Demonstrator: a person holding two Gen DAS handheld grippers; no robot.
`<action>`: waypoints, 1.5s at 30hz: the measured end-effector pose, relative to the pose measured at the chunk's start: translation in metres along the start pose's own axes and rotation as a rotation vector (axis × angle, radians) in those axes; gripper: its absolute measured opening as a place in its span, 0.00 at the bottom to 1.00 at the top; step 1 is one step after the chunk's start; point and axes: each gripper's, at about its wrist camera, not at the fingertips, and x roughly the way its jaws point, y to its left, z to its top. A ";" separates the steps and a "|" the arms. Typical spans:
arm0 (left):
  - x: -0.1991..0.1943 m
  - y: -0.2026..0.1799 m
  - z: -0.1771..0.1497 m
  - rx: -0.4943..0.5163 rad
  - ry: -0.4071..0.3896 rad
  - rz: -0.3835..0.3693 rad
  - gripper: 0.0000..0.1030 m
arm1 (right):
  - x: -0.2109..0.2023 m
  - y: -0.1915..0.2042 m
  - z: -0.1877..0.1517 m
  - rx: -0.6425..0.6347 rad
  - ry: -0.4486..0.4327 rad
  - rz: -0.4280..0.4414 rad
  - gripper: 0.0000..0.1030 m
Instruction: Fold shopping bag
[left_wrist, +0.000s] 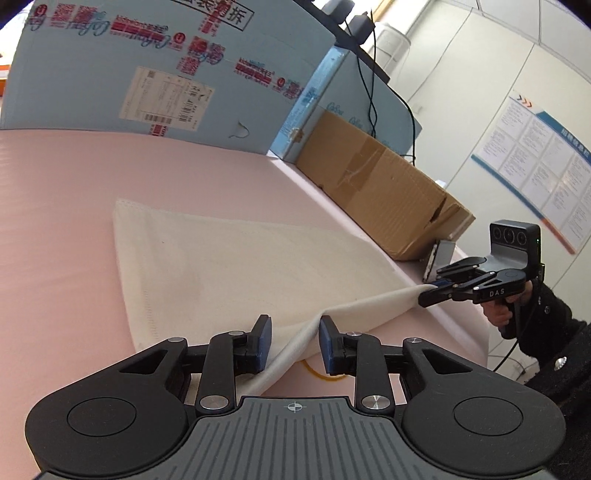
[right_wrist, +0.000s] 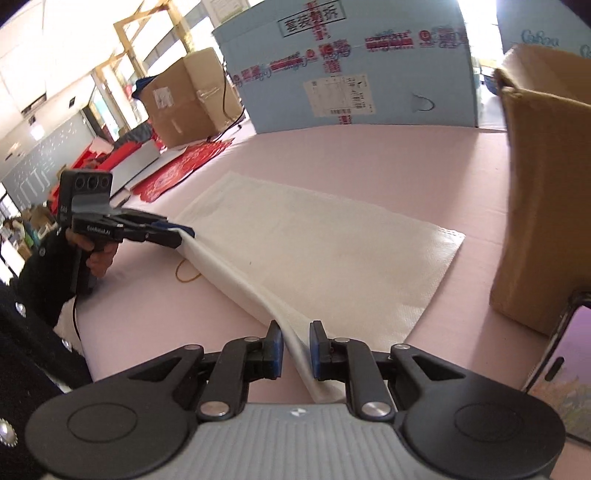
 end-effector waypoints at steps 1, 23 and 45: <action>-0.001 0.002 0.002 -0.003 -0.008 0.006 0.27 | -0.002 -0.003 0.001 0.021 -0.014 -0.001 0.16; 0.006 -0.034 -0.003 0.295 -0.045 0.568 0.64 | 0.052 0.050 0.001 -0.123 -0.038 -0.534 0.17; 0.018 -0.127 -0.004 0.537 -0.231 0.601 0.32 | 0.058 0.069 -0.004 -0.208 -0.088 -0.630 0.21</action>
